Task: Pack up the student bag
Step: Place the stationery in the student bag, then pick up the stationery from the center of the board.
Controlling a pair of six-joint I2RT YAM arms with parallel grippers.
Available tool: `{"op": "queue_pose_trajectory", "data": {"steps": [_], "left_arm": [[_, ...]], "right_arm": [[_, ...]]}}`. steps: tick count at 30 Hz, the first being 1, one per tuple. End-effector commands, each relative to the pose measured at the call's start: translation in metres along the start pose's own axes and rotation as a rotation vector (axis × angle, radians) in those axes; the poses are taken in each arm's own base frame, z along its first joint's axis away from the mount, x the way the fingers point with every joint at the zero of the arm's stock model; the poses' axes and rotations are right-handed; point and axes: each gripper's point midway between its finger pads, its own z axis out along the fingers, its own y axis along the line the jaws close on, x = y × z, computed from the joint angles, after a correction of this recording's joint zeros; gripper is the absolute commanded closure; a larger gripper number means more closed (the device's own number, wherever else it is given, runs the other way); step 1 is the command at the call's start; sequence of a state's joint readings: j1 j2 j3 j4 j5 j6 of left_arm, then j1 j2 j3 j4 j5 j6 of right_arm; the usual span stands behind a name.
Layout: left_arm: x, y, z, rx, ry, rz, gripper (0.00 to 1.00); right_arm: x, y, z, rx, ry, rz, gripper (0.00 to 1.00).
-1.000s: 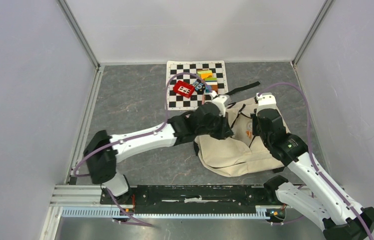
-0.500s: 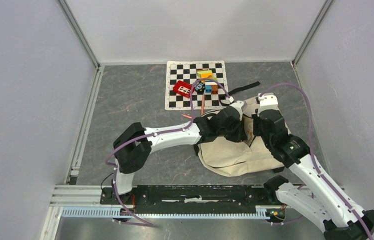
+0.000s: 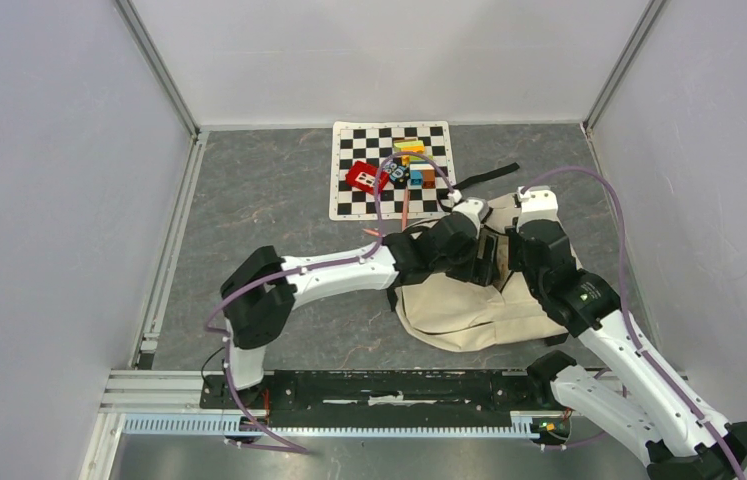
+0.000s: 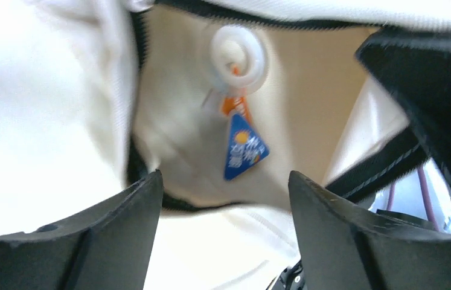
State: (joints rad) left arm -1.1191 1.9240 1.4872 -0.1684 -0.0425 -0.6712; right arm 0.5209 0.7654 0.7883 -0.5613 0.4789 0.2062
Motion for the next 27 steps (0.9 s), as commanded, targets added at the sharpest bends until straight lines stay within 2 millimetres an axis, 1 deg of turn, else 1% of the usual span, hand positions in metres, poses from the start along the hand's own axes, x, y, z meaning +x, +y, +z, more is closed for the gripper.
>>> {"op": "queue_pose_trajectory", "data": {"steps": [1,4,6,10,11,12,14,15,16,19,23,27], "left_arm": [[-0.042,0.007,-0.058,-0.073,-0.165,0.057,0.12],[-0.043,0.027,-0.084,-0.135,-0.209,0.052,0.01],[-0.040,0.047,-0.098,-0.173,-0.221,0.036,0.00],[-0.030,0.100,-0.115,-0.260,-0.205,-0.022,0.00],[-0.028,0.115,-0.116,-0.266,-0.194,-0.032,0.00],[-0.026,0.124,-0.116,-0.254,-0.174,-0.034,0.00],[-0.028,0.155,-0.117,-0.277,-0.141,-0.019,0.00],[-0.029,0.168,-0.117,-0.293,-0.124,0.005,0.00],[-0.031,0.180,-0.117,-0.308,-0.105,0.049,0.00],[-0.036,0.201,-0.108,-0.322,-0.013,0.226,0.00],[-0.044,0.219,-0.083,-0.336,0.122,0.462,0.00],[-0.039,0.237,-0.055,-0.308,0.217,0.655,0.00]], "right_arm": [[-0.042,-0.034,-0.011,0.176,-0.127,0.014,1.00],[-0.052,-0.066,-0.022,0.349,-0.134,-0.041,1.00],[-0.060,-0.085,-0.031,0.456,-0.140,-0.066,1.00],[-0.070,-0.106,-0.040,0.558,-0.151,-0.079,1.00],[-0.071,-0.110,-0.041,0.575,-0.153,-0.079,1.00],[-0.073,-0.113,-0.040,0.586,-0.155,-0.075,1.00],[-0.075,-0.119,-0.038,0.599,-0.153,-0.066,1.00],[-0.076,-0.120,-0.036,0.594,-0.153,-0.061,1.00],[-0.077,-0.120,-0.034,0.582,-0.154,-0.054,1.00],[-0.083,-0.118,-0.029,0.545,-0.167,-0.028,1.00],[-0.086,-0.109,-0.023,0.484,-0.176,-0.016,1.00],[-0.086,-0.096,-0.019,0.399,-0.185,0.000,1.00]]}}
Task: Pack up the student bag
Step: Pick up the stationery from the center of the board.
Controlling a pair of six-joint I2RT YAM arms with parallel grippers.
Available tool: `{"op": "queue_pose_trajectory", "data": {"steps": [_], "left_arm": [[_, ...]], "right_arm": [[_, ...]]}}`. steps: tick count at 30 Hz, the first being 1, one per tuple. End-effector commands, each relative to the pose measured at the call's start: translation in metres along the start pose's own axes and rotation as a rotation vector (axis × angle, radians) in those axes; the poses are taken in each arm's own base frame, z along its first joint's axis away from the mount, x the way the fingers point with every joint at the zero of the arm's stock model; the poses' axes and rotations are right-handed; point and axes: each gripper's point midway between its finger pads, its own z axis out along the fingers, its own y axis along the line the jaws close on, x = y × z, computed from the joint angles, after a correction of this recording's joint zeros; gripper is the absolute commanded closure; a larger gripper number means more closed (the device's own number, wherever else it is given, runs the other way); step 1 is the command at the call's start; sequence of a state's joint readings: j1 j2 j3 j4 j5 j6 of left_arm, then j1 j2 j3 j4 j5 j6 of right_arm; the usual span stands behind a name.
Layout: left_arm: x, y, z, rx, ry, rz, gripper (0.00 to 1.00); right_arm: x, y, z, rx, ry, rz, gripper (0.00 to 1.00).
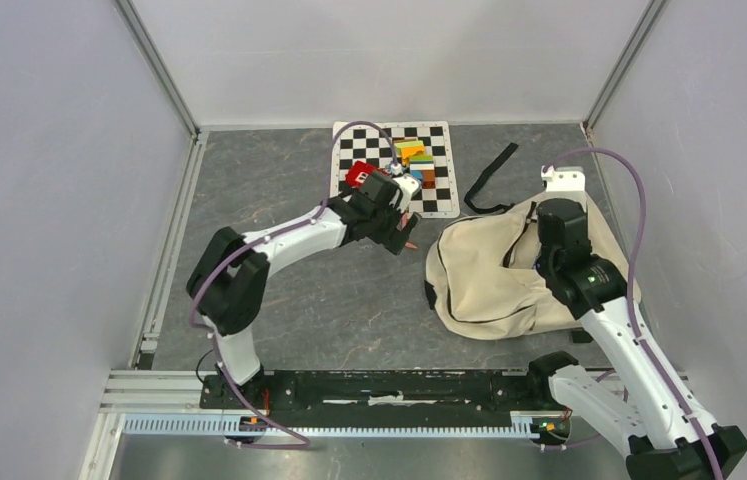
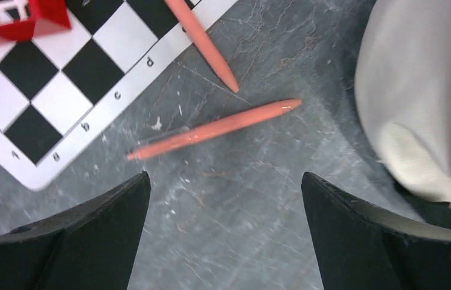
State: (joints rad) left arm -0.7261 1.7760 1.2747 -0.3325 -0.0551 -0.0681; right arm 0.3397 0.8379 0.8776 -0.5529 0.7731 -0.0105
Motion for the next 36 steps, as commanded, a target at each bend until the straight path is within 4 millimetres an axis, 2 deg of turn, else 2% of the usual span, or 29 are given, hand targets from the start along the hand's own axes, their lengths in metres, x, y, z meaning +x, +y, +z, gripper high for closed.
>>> {"op": "queue_pose_trajectory", "data": {"steps": [1,8,14,21,24,28,36], "left_arm": [[-0.001,0.000,0.023,0.079,0.043,0.353,0.00],[0.003,-0.002,0.047,0.157,0.058,0.472,0.00],[0.019,-0.005,0.061,0.239,0.116,0.474,0.01],[0.025,0.002,0.073,0.239,0.170,0.445,0.04],[0.026,0.002,0.070,0.235,0.184,0.407,0.11],[0.035,0.002,0.064,0.215,0.210,0.354,0.32],[0.059,0.013,0.050,0.027,0.244,0.310,0.61]], "right_arm": [[-0.058,-0.002,-0.014,-0.067,-0.172,0.186,1.00],[-0.053,0.009,-0.016,-0.133,-0.160,0.198,1.00],[-0.049,0.019,-0.016,-0.180,-0.150,0.201,1.00],[-0.045,0.024,-0.017,-0.204,-0.142,0.197,1.00],[-0.043,0.025,-0.018,-0.212,-0.143,0.199,1.00],[-0.039,0.027,-0.018,-0.220,-0.138,0.206,1.00],[-0.037,0.035,-0.018,-0.256,-0.137,0.222,1.00]]}}
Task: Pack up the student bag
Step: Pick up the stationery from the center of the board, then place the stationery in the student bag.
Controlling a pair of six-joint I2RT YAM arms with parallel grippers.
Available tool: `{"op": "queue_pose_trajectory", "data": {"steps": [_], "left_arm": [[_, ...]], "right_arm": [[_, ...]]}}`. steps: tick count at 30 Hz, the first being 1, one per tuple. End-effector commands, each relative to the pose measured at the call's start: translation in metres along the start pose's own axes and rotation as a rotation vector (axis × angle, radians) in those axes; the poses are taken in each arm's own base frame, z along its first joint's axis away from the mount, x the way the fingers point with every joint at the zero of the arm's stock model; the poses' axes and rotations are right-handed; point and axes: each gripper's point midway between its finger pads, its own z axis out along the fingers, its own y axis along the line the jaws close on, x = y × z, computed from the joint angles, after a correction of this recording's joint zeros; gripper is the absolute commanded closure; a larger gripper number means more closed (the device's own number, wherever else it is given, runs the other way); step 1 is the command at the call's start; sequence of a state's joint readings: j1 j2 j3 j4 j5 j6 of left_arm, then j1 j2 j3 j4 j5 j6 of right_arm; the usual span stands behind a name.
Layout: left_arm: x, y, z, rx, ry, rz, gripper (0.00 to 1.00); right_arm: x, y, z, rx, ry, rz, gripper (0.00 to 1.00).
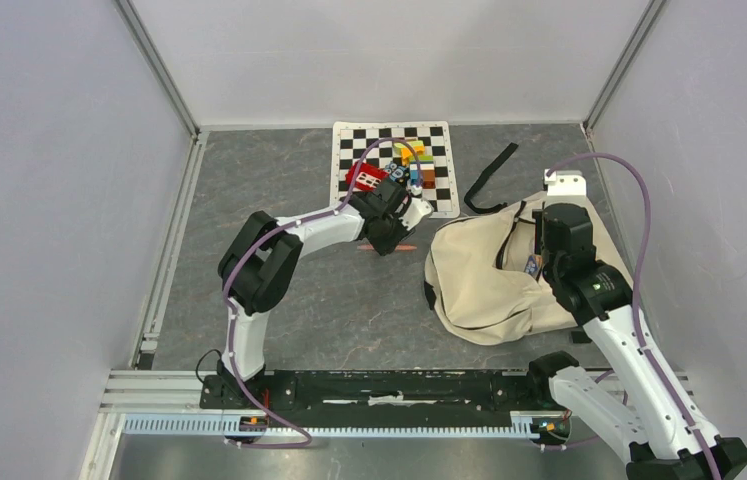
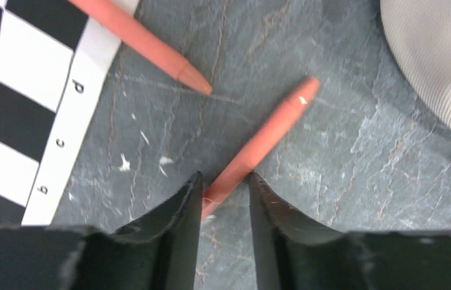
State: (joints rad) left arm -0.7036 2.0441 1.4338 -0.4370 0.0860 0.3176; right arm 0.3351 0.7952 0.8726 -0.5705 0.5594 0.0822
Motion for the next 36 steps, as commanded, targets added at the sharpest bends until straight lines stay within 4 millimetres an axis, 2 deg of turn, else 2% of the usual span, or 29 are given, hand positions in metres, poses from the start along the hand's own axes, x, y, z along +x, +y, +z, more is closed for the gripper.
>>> {"op": "queue_pose_trajectory", "data": {"steps": [1,9,15,18,23,26,31,36], "left_arm": [[0.027,0.000,-0.010,-0.124,0.070,-0.081,0.66],[0.044,-0.024,-0.025,-0.166,0.040,-0.221,0.98],[0.041,-0.040,-0.051,-0.147,-0.087,-0.460,0.98],[0.023,-0.056,-0.077,-0.109,-0.183,-0.556,0.98],[-0.022,-0.099,-0.124,0.065,-0.390,-0.737,0.98],[-0.047,-0.129,-0.144,0.172,-0.472,-0.814,0.98],[-0.091,-0.180,-0.163,0.365,-0.477,-0.833,0.98],[-0.130,-0.214,-0.162,0.463,-0.458,-0.807,0.98]], "right_arm": [[-0.033,0.008,-0.005,-0.055,-0.125,0.103,1.00],[-0.018,0.013,-0.002,-0.068,-0.108,0.099,1.00],[-0.013,0.017,-0.002,-0.095,-0.103,0.098,1.00],[-0.011,0.023,-0.001,-0.121,-0.099,0.099,1.00],[-0.003,0.030,0.000,-0.151,-0.084,0.103,1.00],[-0.001,0.031,0.001,-0.150,-0.079,0.110,1.00],[-0.010,0.029,-0.001,-0.150,-0.103,0.123,1.00],[-0.023,0.032,-0.007,-0.182,-0.134,0.138,1.00]]}}
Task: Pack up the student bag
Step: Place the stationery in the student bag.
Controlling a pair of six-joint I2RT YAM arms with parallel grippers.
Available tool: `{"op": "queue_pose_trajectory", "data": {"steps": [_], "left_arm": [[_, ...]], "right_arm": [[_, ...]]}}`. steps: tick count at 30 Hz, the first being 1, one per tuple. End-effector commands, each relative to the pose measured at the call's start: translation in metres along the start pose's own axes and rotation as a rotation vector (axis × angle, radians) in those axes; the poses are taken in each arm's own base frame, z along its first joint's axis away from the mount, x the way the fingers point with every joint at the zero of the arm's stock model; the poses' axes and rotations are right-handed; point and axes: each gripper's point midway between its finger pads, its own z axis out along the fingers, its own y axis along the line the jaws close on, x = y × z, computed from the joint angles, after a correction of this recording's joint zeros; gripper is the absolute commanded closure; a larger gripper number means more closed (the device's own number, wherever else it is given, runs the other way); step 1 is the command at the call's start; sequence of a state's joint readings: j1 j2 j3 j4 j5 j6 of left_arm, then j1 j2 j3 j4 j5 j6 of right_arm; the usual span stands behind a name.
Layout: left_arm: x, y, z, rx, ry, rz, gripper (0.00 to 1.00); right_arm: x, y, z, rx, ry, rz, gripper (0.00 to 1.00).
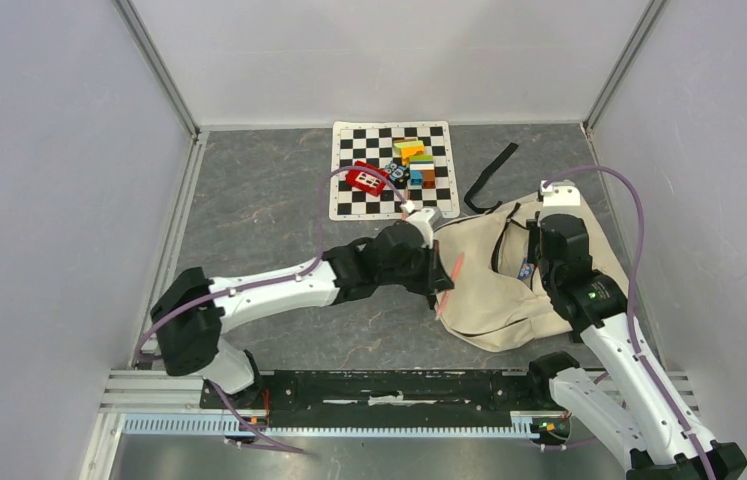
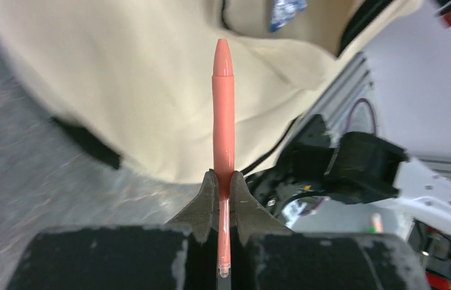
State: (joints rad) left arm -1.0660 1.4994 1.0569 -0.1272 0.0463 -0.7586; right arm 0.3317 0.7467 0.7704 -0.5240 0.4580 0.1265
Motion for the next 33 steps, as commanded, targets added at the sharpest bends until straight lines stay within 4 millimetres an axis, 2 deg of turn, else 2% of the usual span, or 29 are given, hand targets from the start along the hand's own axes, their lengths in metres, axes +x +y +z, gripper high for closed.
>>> {"op": "queue_pose_trajectory", "data": {"steps": [1,7,14,16,20,27,33], "left_arm": [[-0.020,-0.066,0.019,0.156,0.002,-0.075,0.98],[-0.028,-0.107,0.059,0.245,0.075,-0.070,0.98],[-0.022,-0.126,0.110,0.287,0.161,-0.076,0.98],[-0.020,-0.127,0.122,0.298,0.174,-0.096,0.98],[-0.025,-0.133,0.136,0.320,0.158,-0.123,0.98],[-0.056,-0.141,0.155,0.327,0.034,-0.171,0.98],[-0.082,-0.125,0.170,0.275,-0.108,-0.215,0.98]], "right_arm": [[-0.047,0.014,-0.011,-0.095,-0.151,0.089,1.00],[-0.049,0.015,-0.016,-0.112,-0.162,0.093,1.00],[-0.049,0.018,-0.019,-0.135,-0.153,0.088,1.00],[-0.049,0.017,-0.019,-0.133,-0.153,0.086,1.00],[-0.050,0.017,-0.018,-0.127,-0.153,0.083,1.00],[-0.049,0.020,-0.019,-0.146,-0.146,0.075,1.00],[-0.039,0.020,-0.020,-0.150,-0.127,0.070,1.00]]}}
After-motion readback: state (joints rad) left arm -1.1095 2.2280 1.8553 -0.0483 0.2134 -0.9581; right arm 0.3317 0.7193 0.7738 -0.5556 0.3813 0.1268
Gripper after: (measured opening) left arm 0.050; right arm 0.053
